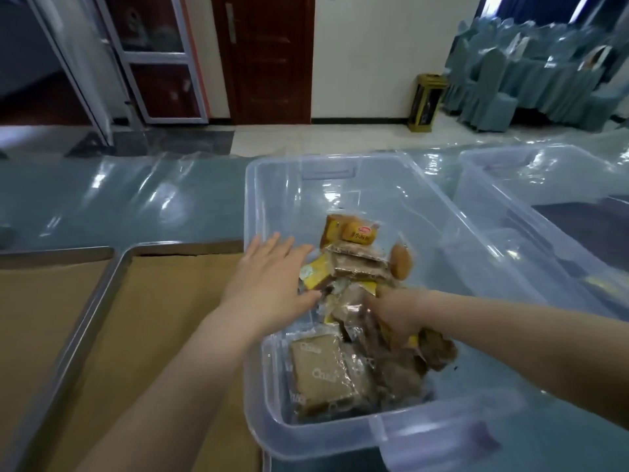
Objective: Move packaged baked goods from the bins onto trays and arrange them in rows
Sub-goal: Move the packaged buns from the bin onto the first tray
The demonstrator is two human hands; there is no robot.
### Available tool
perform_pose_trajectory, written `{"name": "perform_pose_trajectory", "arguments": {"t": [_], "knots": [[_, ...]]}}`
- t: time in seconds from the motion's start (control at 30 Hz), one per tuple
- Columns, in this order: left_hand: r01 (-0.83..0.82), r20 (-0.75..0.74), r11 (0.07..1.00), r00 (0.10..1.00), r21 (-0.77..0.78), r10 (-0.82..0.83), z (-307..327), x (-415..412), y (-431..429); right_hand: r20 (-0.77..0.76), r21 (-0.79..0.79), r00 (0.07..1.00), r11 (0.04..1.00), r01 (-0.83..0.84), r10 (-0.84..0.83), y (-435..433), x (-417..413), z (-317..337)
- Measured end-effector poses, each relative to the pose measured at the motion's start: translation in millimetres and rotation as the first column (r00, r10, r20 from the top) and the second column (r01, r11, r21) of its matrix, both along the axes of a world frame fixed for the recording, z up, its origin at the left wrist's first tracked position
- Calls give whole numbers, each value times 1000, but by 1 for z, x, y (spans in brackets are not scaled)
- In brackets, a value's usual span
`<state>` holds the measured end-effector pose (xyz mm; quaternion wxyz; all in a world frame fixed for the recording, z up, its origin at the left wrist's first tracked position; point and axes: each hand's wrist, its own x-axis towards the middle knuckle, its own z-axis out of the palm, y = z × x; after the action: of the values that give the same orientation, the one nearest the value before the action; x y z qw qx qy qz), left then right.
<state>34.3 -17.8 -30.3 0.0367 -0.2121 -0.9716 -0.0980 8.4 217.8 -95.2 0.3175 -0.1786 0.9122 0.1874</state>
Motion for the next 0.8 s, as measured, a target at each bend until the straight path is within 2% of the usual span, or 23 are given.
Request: {"name": "perform_pose_trajectory", "arguments": {"t": [0.1,0.17,0.27,0.33,0.4,0.47,0.57,0.7,0.8], "knots": [[-19,-23,1000,1000,1,19,0,2,1,-15,-4,997,997,-73,73,-8,-12,-3],[-42,-37,999,998,-10,42,-1,1,1,-53,-152,998,988,22,-30,-9,-30,7],[-75,-36,997,997,-14,74,-2,0,2,-205,-450,952,886,114,-228,-5,-78,30],[-93,-28,996,995,-15,92,-3,-1,2,-351,-536,883,840,82,-310,1,-114,38],[-103,-23,994,995,-23,102,-3,-2,2,-429,-536,823,838,101,-373,5,-145,32],[-105,-28,994,994,-42,104,-2,-2,2,-387,-495,824,847,193,-414,6,-164,17],[-111,-29,991,994,-70,109,-3,-1,3,-272,-539,818,784,306,-507,7,-163,-12],[-118,-52,990,992,-77,114,-3,0,2,-353,-587,781,772,244,-516,8,-161,-10],[-122,-56,987,992,-101,117,-3,-2,2,-275,-731,744,635,250,-610,4,-166,23]]}}
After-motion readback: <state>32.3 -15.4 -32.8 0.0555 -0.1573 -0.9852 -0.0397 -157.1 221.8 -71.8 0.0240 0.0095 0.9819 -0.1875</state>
